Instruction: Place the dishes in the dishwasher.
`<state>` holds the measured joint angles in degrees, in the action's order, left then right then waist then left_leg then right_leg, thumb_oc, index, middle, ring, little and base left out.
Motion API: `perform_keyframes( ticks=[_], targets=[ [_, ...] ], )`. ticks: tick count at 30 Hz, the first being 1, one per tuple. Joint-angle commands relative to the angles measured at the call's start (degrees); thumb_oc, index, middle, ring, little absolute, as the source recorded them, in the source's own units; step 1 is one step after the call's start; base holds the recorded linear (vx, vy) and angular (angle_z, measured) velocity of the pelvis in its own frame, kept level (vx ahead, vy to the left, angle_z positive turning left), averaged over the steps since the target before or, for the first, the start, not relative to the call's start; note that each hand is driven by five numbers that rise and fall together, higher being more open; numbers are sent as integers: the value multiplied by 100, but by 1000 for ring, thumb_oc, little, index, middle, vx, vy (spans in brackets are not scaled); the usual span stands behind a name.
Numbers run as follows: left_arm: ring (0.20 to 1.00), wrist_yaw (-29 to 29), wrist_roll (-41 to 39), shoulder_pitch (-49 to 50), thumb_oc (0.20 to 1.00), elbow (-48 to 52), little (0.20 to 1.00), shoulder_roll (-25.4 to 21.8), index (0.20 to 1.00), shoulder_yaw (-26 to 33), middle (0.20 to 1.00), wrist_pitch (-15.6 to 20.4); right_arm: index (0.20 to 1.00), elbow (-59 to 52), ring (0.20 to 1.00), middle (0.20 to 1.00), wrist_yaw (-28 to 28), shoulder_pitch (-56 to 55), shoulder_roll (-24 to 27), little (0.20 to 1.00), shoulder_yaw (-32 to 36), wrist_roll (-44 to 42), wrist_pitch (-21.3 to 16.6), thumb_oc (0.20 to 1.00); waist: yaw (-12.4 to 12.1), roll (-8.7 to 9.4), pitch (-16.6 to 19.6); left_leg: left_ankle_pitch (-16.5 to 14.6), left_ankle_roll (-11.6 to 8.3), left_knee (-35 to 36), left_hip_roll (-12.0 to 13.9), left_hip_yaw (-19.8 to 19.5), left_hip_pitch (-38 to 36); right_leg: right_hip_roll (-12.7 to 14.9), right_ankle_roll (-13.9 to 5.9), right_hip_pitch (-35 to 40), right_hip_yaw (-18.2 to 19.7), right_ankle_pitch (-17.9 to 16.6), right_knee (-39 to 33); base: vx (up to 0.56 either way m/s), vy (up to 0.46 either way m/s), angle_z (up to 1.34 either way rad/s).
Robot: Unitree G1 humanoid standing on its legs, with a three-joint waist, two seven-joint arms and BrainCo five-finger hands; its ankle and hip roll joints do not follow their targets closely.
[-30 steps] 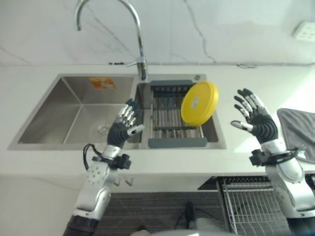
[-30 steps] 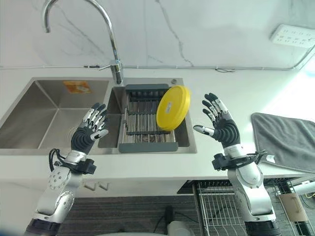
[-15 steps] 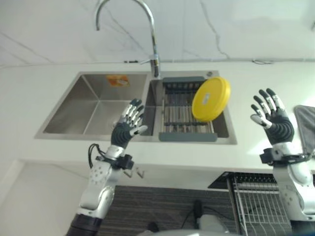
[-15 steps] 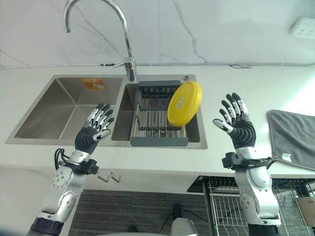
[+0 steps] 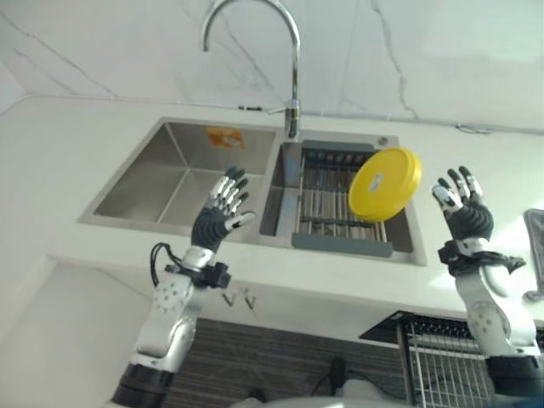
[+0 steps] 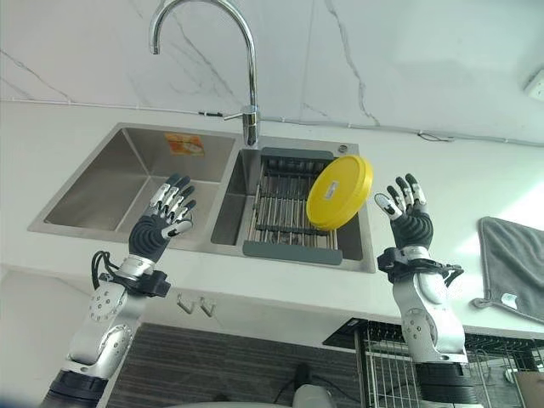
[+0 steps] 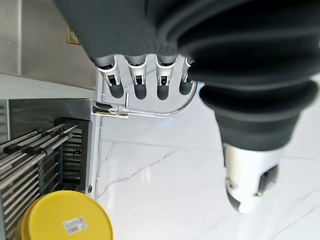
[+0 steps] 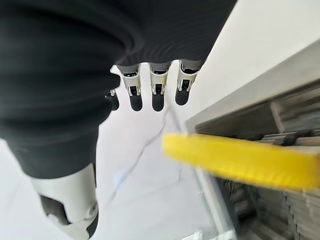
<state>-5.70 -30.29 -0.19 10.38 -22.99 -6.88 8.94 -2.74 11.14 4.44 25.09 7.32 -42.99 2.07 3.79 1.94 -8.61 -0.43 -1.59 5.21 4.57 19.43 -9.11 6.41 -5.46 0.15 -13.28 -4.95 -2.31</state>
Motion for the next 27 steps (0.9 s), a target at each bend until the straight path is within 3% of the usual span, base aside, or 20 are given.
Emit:
perform_keyframes(
  ticks=[1,8,20,27],
  targets=[
    [1000,51,127,-176,1000,167,1000,-281,1000,-19,1000,262,1000,-196,1000,1000,213,461,-41,1000,250,-126,-197,1000,-86,92,213,-31,51,-118,41,-243,156,208,-291,332,-46,276,325,39,-4,1],
    [1000,48,100,-130,1000,142,1000,-273,1000,-9,1000,274,1000,-27,1000,1000,128,527,47,1000,308,-310,-19,1000,-122,94,268,-39,46,-108,28,-246,139,170,-257,407,-39,294,249,0,0,0],
    [1000,79,84,-312,1000,-11,1000,-317,1000,-160,1000,238,1000,886,1000,1000,-59,1071,350,1000,148,-969,822,1000,-279,125,326,-42,12,-54,6,-366,109,148,-236,528,-150,250,111,-24,3,0],
    [1000,95,93,-372,1000,-16,1000,-354,1000,-179,1000,207,1000,1077,1000,1000,-147,1243,451,1000,75,-1070,1053,1000,-313,134,321,-42,8,-37,-3,-389,110,151,-245,538,-180,223,75,-40,7,0]
  ],
)
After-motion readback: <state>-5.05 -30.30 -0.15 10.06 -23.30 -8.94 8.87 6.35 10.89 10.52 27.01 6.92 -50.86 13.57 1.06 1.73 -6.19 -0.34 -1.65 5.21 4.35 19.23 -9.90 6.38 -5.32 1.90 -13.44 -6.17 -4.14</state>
